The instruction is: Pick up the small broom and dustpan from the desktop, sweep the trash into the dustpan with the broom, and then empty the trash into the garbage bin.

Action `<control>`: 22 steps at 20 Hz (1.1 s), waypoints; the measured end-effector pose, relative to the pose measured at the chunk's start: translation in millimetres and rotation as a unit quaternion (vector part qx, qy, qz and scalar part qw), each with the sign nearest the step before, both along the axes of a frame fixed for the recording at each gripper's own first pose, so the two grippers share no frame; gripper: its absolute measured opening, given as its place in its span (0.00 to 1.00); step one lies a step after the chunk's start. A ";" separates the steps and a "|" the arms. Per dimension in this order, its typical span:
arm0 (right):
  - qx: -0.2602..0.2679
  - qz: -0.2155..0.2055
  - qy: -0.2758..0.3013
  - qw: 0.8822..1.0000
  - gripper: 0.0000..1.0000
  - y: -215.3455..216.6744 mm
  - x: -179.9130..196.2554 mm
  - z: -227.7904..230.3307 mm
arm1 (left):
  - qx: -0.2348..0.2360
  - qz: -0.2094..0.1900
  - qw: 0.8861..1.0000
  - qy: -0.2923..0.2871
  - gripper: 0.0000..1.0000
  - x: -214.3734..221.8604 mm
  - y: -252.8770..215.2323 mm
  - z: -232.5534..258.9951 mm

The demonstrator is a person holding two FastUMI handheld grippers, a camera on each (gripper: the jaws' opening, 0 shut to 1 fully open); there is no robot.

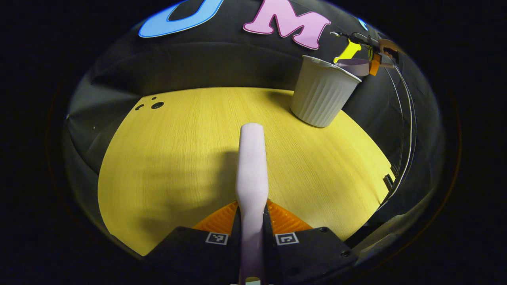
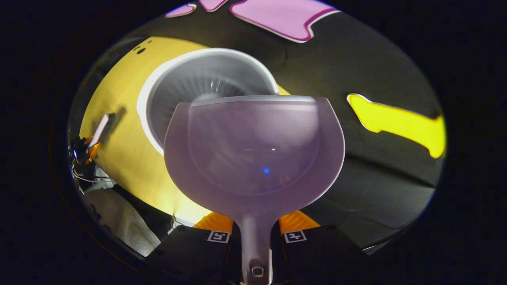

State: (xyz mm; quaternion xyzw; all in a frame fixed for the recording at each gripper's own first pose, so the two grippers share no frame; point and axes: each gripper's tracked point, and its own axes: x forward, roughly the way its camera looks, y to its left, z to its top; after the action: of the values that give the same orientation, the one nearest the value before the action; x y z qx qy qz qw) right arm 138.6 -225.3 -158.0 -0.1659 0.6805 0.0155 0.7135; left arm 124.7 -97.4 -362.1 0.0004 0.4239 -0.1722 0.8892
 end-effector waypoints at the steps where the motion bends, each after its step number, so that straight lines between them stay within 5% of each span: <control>1: 0.010 -0.006 -0.023 1.000 0.34 -1.3 -2.9 4.0 | 0.002 0.002 1.000 0.000 0.25 1.2 0.8 0.8; 5: 0.045 -0.009 -0.103 0.994 0.34 5.8 -31.0 29.9 | 0.007 0.002 1.000 -0.004 0.32 5.5 -0.3 3.8; 11: 0.092 0.004 -0.152 0.984 0.34 56.3 -94.0 39.3 | 0.019 -0.008 1.000 -0.007 0.28 11.9 -6.4 4.2; 20: 0.183 -0.008 -0.141 0.973 0.34 188.0 -173.7 -50.0 | 0.031 -0.003 1.000 -0.004 0.32 17.2 -3.4 0.3; 22: 0.190 -0.015 -0.121 0.974 0.35 209.3 -185.4 -83.0 | 0.032 0.001 0.999 0.001 0.25 18.0 -2.6 -3.0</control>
State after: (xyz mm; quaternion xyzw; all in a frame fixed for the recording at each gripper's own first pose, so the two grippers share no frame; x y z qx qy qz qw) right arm -46.8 -16.0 -241.0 -0.0182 0.5765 0.1136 0.8089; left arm 142.7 -100.0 -365.1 0.0280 0.4299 -0.1573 0.8886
